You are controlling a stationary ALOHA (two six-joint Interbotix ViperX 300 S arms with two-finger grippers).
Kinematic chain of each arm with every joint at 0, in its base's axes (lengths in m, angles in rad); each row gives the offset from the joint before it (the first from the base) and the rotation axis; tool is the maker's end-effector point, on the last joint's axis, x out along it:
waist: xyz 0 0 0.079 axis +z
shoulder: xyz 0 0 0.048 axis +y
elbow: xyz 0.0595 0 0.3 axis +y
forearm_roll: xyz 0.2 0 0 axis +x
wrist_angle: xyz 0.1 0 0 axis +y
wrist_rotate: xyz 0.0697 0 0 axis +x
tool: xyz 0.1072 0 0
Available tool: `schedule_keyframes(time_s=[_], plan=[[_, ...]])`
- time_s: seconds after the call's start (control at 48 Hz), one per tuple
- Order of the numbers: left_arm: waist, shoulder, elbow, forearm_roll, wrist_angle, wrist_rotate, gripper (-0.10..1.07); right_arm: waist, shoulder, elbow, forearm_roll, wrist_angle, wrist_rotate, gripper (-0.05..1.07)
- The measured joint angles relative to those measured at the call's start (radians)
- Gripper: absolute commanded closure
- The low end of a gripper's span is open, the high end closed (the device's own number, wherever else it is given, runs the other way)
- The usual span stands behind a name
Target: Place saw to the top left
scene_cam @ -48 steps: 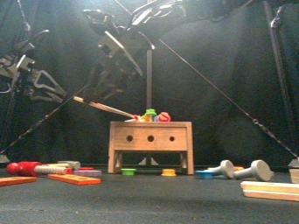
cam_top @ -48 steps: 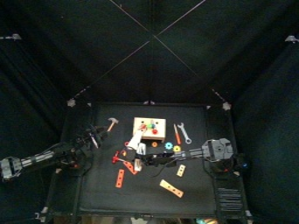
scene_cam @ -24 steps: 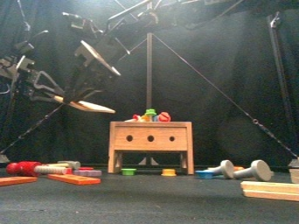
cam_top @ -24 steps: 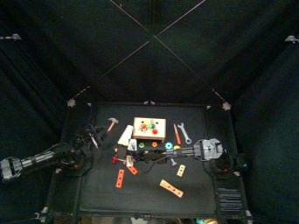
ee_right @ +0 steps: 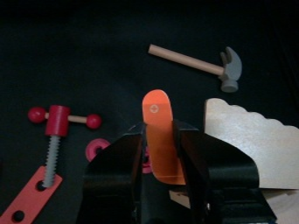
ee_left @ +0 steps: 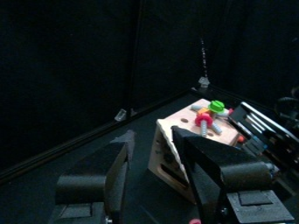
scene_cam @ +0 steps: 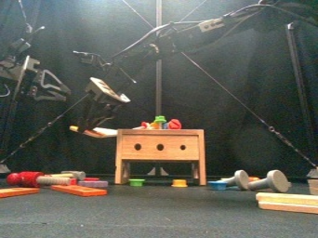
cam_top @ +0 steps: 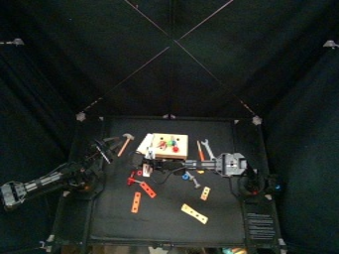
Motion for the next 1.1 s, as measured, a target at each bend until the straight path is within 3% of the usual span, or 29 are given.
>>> schedule_keyframes(time_s=[0.458,0.833,1.104], plan=[[0.005,0.0,0.0,-0.002,0.0,0.002,0.17,-0.028,0.049,-0.046,0.008,-0.025,-0.009,0.48],[0.006,0.0,0.002,-0.002,0.0,0.002,0.17,-0.049,0.063,-0.057,0.025,-0.031,-0.008,0.2],[0.006,0.0,0.003,-0.002,0.0,0.0,0.17,-0.051,0.069,-0.072,0.021,-0.026,-0.008,0.18]])
